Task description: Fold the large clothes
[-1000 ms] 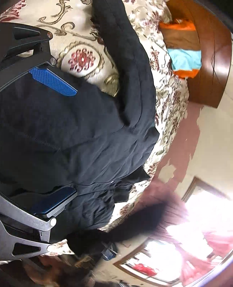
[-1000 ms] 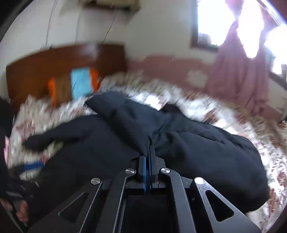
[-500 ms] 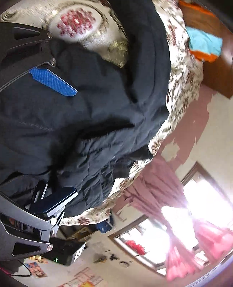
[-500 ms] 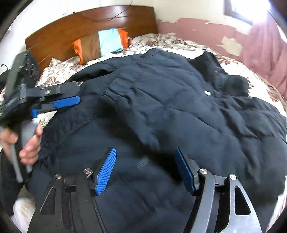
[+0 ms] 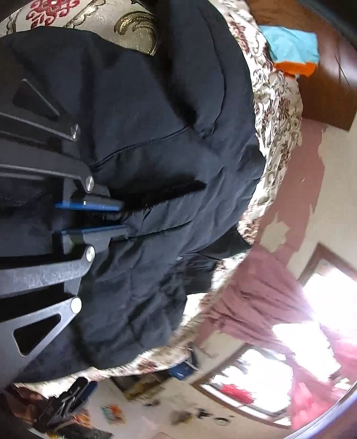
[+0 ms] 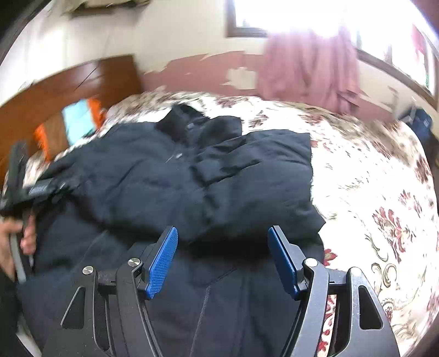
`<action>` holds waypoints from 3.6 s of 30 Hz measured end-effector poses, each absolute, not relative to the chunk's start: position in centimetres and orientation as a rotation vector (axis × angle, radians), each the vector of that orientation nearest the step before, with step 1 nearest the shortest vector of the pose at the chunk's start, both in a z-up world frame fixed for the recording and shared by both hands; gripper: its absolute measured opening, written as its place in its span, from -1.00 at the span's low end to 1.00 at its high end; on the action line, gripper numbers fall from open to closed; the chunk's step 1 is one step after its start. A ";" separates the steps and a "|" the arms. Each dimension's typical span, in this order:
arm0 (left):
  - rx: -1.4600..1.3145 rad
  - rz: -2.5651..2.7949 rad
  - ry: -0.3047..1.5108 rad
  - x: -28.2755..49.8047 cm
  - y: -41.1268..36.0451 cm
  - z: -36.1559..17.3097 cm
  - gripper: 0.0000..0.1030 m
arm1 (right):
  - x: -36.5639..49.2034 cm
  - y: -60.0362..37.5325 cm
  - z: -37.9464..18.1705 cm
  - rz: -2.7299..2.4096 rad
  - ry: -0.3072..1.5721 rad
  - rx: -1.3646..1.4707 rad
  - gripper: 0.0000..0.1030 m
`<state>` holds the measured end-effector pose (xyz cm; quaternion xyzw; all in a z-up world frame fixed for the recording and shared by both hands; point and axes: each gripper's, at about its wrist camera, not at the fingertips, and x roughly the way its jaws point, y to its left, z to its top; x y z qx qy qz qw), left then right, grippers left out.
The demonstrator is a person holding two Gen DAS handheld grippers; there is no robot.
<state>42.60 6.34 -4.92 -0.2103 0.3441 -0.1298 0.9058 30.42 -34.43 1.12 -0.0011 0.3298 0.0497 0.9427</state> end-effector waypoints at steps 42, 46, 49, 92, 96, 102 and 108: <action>-0.865 0.194 0.559 28.3 25.7 -3.2 0.81 | 42.1 -22.3 -8.6 0.498 0.743 0.289 0.71; -1.079 0.243 0.518 27.4 31.3 -7.6 0.81 | 42.2 -22.1 -7.0 0.408 0.728 0.202 0.75; -1.225 0.268 0.486 27.6 33.8 -10.2 0.81 | 42.2 -21.4 -5.2 0.345 0.716 0.121 0.76; -0.290 0.115 0.041 27.3 13.3 10.6 -0.91 | 35.8 -27.4 1.4 0.344 0.575 -0.016 0.76; -0.090 0.040 0.068 27.1 6.4 9.8 -0.91 | 34.3 -34.1 0.4 0.292 0.599 0.048 0.76; 0.062 -0.100 0.239 28.5 -3.1 7.0 -0.91 | 33.7 -41.9 -2.9 0.312 0.668 0.272 0.76; 0.145 -0.259 0.493 29.0 -10.9 1.6 -0.84 | 33.0 -43.6 -4.8 0.405 0.662 0.376 0.76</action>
